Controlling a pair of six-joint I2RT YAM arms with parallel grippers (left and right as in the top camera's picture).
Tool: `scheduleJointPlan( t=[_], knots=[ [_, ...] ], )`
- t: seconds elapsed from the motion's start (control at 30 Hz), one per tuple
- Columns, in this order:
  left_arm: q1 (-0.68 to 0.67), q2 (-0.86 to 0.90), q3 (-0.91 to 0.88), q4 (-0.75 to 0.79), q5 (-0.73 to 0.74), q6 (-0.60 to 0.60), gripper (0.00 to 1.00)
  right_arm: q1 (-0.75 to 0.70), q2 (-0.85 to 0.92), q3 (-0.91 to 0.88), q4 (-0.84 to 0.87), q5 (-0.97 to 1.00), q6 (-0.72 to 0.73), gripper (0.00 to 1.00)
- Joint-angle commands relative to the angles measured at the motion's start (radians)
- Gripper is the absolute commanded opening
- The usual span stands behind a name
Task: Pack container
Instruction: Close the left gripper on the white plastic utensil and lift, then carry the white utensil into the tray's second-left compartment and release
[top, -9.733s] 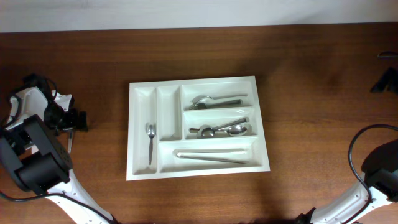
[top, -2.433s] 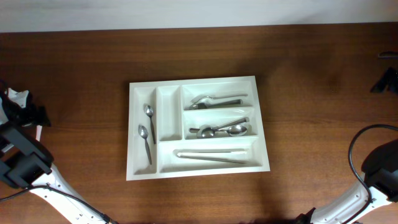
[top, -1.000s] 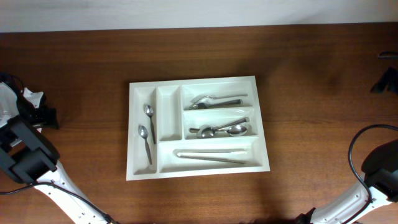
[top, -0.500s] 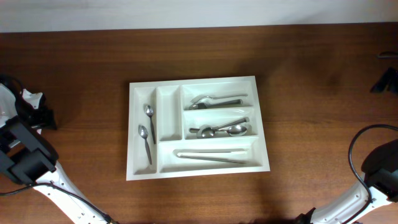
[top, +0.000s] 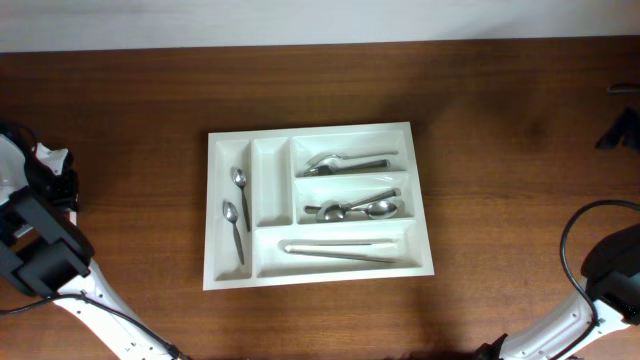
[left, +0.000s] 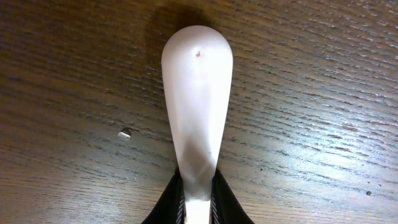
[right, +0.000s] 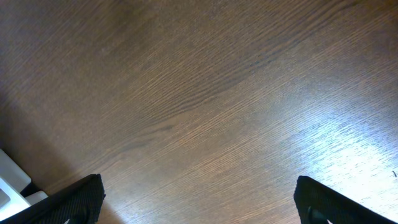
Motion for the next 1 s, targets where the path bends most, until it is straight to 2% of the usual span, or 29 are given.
scheduleJointPlan(
  t=[0.0,0.23,0.4,0.53,0.73,0.9,0.97],
  knots=[
    [0.003,0.028,-0.035,0.009,-0.004,-0.006,0.02,0.002,-0.001,-0.002,0.002,-0.005,0.008,0.99],
    [-0.033,0.028,0.012,0.008,-0.004,-0.098,0.02,0.002,-0.001,-0.002,0.002,-0.005,0.008,0.99],
    [-0.098,0.028,0.16,-0.039,0.002,-0.176,0.02,0.002,-0.001,-0.002,0.002,-0.005,0.008,0.99],
    [-0.175,0.028,0.326,-0.129,0.097,-0.21,0.02,0.002,-0.001,-0.002,0.002,-0.005,0.008,0.99],
    [-0.343,0.028,0.578,-0.299,0.304,-0.367,0.02,0.002,-0.001,-0.002,0.002,-0.005,0.008,0.99],
    [-0.492,0.028,0.658,-0.438,0.348,-0.427,0.02,0.002,-0.001,-0.002,0.002,-0.005,0.008,0.99],
    [-0.547,0.028,0.658,-0.438,0.37,-0.478,0.02,0.002,-0.001,-0.002,0.002,-0.005,0.008,0.99]
  ],
)
